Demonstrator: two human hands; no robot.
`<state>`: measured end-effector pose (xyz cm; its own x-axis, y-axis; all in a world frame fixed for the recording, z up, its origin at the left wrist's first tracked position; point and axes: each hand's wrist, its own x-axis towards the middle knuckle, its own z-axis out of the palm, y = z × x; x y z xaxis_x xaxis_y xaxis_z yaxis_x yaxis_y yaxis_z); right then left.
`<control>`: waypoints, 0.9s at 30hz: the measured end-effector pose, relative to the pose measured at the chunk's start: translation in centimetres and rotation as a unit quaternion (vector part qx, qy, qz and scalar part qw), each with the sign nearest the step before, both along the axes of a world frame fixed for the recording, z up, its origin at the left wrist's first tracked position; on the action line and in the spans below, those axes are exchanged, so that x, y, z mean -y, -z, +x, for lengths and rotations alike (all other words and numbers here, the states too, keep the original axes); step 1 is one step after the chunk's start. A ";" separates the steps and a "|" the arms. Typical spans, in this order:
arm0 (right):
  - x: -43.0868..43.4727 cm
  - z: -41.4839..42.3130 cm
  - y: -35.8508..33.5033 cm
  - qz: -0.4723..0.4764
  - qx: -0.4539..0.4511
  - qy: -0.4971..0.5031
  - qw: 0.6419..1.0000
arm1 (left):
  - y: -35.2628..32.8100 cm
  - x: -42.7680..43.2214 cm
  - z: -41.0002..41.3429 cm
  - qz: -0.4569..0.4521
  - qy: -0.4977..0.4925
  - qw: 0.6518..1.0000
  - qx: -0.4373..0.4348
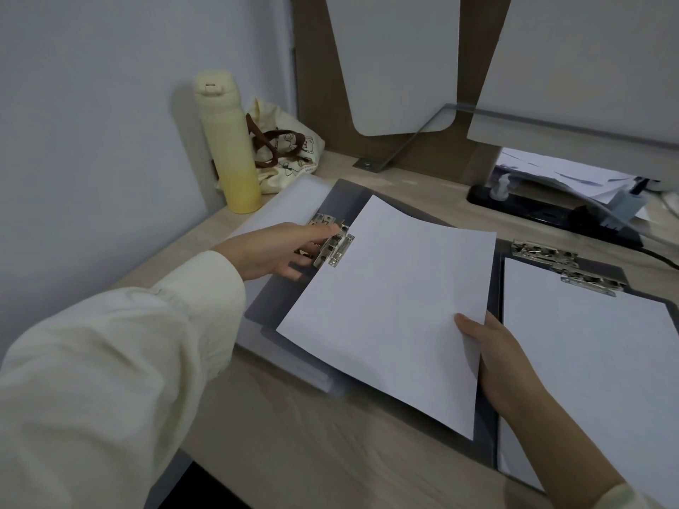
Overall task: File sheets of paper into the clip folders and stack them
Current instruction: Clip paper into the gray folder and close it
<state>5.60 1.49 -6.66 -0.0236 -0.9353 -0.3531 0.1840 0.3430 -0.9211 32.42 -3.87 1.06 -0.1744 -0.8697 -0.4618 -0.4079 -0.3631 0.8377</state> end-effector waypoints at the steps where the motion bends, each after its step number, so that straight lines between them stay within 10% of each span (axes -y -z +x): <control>1: 0.0 0.0 0.0 0.000 0.000 -0.001 1.000 | -0.1 0.0 0.0 0.005 0.005 1.000 0.017; 14: 0.1 0.0 0.1 0.006 -0.001 0.007 1.000 | -0.4 -0.2 0.7 0.105 0.012 0.994 -0.016; 27: 0.0 -0.1 0.1 0.000 -0.006 0.003 1.000 | 1.7 -0.5 0.5 -0.006 -0.017 0.997 0.080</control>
